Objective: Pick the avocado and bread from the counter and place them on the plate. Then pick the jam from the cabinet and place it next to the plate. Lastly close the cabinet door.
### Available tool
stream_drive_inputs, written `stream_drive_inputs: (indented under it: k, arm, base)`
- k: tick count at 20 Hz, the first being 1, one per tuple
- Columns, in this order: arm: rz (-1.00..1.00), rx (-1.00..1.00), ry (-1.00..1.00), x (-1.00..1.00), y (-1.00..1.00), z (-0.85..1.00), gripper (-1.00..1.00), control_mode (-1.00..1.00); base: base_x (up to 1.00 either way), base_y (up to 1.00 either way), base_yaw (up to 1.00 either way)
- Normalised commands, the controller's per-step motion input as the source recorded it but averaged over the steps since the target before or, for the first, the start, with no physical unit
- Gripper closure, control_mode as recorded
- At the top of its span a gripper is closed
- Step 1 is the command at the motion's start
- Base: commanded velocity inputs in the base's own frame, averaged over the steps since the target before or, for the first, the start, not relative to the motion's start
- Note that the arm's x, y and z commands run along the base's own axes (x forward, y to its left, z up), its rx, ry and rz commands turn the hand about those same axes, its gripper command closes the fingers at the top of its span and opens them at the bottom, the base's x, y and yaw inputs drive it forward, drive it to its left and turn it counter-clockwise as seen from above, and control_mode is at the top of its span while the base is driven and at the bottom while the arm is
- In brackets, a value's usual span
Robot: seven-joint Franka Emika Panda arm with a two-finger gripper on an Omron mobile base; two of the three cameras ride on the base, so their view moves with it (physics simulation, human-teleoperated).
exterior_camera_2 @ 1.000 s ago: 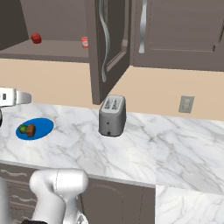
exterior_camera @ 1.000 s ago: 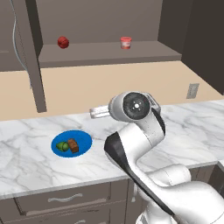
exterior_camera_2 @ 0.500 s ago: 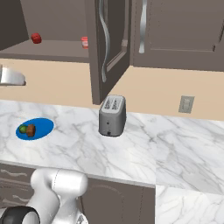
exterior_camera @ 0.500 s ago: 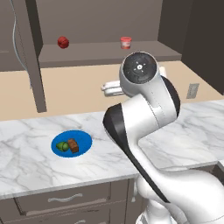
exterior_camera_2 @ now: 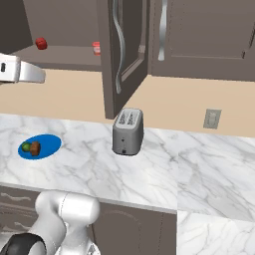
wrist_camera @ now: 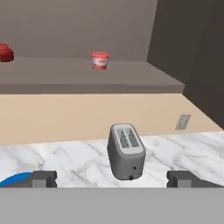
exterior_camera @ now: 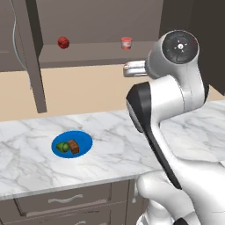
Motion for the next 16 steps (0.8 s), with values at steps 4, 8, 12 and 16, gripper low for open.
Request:
stream_drive_inputs:
  k: [4, 8, 12, 16]
  arm:
    - [0.13, 0.15, -0.17, 0.44, -0.58, 0.1, -1.0, -1.0]
    - [0.11, 0.14, 0.0, 0.71, -0.28, 0.23, -1.0, -1.0]
    - [0.13, 0.07, 0.03, 0.87, -0.05, 0.47, -1.0, -1.0]
    - [0.14, 0.01, 0.03, 0.86, 0.0, 0.34, -1.0, -1.0]
  base:
    - [0.0, 0.0, 0.0]
    - [0.0, 0.0, 0.0]
    - [0.0, 0.0, 0.0]
    - [0.0, 0.0, 0.0]
